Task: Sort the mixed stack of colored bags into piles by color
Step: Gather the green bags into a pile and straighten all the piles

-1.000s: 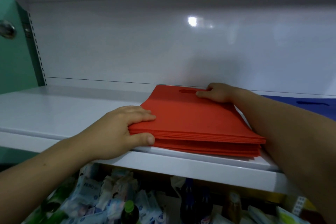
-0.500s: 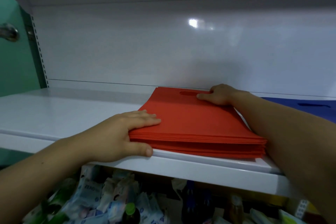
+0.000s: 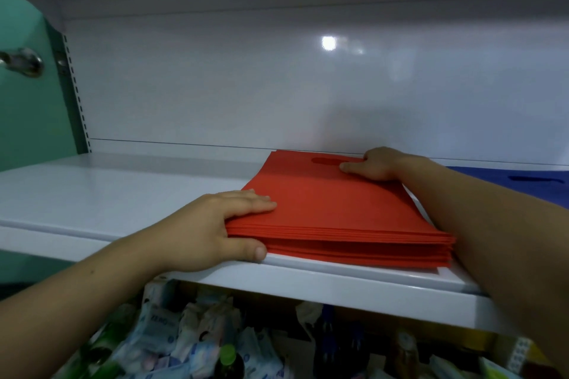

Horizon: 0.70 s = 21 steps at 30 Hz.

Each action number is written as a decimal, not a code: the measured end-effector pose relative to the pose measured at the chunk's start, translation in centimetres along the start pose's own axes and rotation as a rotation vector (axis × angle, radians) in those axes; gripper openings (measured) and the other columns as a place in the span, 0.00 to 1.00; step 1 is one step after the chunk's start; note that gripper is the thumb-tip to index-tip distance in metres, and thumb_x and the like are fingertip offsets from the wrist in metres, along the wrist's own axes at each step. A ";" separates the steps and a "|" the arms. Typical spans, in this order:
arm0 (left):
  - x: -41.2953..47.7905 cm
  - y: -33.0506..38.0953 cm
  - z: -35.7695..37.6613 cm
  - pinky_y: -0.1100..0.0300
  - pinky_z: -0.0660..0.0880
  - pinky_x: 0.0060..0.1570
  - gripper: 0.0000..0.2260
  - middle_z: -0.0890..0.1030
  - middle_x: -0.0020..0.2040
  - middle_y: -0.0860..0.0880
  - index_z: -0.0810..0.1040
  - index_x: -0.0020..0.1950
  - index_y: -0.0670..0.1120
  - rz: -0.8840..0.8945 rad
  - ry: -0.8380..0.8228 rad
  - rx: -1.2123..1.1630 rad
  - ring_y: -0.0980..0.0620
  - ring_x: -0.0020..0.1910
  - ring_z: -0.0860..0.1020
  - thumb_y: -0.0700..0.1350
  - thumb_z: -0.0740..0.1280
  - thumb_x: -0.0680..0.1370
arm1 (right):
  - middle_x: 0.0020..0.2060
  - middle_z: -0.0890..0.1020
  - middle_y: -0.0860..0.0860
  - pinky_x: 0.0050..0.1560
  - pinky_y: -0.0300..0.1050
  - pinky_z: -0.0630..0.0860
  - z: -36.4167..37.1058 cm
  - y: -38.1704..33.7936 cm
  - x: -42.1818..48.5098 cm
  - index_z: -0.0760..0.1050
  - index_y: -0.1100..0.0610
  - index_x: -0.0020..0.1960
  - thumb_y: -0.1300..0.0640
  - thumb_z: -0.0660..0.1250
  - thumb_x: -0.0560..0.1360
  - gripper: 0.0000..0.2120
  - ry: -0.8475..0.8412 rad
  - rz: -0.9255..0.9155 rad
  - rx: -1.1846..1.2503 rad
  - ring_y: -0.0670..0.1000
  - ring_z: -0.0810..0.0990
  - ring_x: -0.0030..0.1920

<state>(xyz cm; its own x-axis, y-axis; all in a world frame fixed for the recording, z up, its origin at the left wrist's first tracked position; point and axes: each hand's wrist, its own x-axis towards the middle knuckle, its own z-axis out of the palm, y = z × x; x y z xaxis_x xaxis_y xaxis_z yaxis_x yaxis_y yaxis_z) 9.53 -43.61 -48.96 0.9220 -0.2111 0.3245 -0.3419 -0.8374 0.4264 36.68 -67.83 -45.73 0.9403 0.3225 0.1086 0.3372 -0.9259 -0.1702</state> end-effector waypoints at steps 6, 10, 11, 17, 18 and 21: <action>-0.1 1.1 -1.1 0.68 0.66 0.62 0.24 0.75 0.60 0.65 0.75 0.62 0.61 -0.157 0.111 -0.344 0.70 0.57 0.73 0.70 0.55 0.73 | 0.74 0.61 0.58 0.71 0.55 0.63 -1.5 -1.2 -1.6 0.55 0.52 0.77 0.24 0.55 0.69 0.47 0.062 0.007 -0.056 0.61 0.61 0.73; 1.1 0.8 -1.5 0.75 0.70 0.46 0.19 0.78 0.54 0.63 0.78 0.60 0.56 -0.264 0.074 -0.439 0.68 0.49 0.77 0.59 0.55 0.76 | 0.72 0.63 0.56 0.70 0.54 0.65 -2.3 -2.6 -3.5 0.57 0.50 0.77 0.26 0.59 0.69 0.44 0.023 -0.059 -0.144 0.60 0.63 0.72; 1.5 0.5 -1.8 0.76 0.71 0.42 0.16 0.80 0.53 0.61 0.78 0.59 0.54 -0.287 0.056 -0.445 0.67 0.46 0.79 0.56 0.57 0.78 | 0.70 0.66 0.56 0.68 0.53 0.67 -2.3 -2.8 -4.3 0.60 0.50 0.75 0.27 0.59 0.69 0.42 0.019 -0.085 -0.148 0.59 0.66 0.69; 7.7 -1.1 -2.5 0.73 0.57 0.56 0.20 0.69 0.71 0.52 0.71 0.69 0.50 -0.232 -0.045 0.075 0.55 0.69 0.67 0.53 0.64 0.78 | 0.66 0.70 0.54 0.67 0.50 0.67 -2.0 -4.1 -11.0 0.68 0.50 0.70 0.27 0.57 0.70 0.38 0.005 -0.159 -0.088 0.56 0.71 0.66; 9.1 -1.1 -2.3 0.72 0.57 0.57 0.20 0.69 0.71 0.51 0.71 0.69 0.50 -0.217 -0.047 0.080 0.54 0.69 0.67 0.53 0.64 0.78 | 0.64 0.72 0.53 0.65 0.49 0.68 -2.0 -4.4 -12.0 0.71 0.50 0.68 0.27 0.57 0.70 0.36 0.019 -0.180 -0.074 0.56 0.72 0.64; 13.3 -1.6 -1.9 0.67 0.61 0.59 0.21 0.71 0.70 0.49 0.71 0.70 0.47 -0.197 -0.005 0.107 0.51 0.68 0.69 0.54 0.64 0.79 | 0.57 0.77 0.51 0.59 0.46 0.70 -1.6 -4.9 -14.4 0.76 0.50 0.59 0.29 0.57 0.72 0.29 0.001 -0.203 -0.034 0.53 0.75 0.57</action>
<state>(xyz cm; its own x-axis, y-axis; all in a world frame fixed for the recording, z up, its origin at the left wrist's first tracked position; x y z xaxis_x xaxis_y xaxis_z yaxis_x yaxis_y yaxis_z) 22.02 -44.16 -43.70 0.9701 -0.0400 0.2396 -0.1336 -0.9115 0.3890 21.38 -68.29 -44.90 0.8532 0.5028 0.1385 0.5179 -0.8481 -0.1115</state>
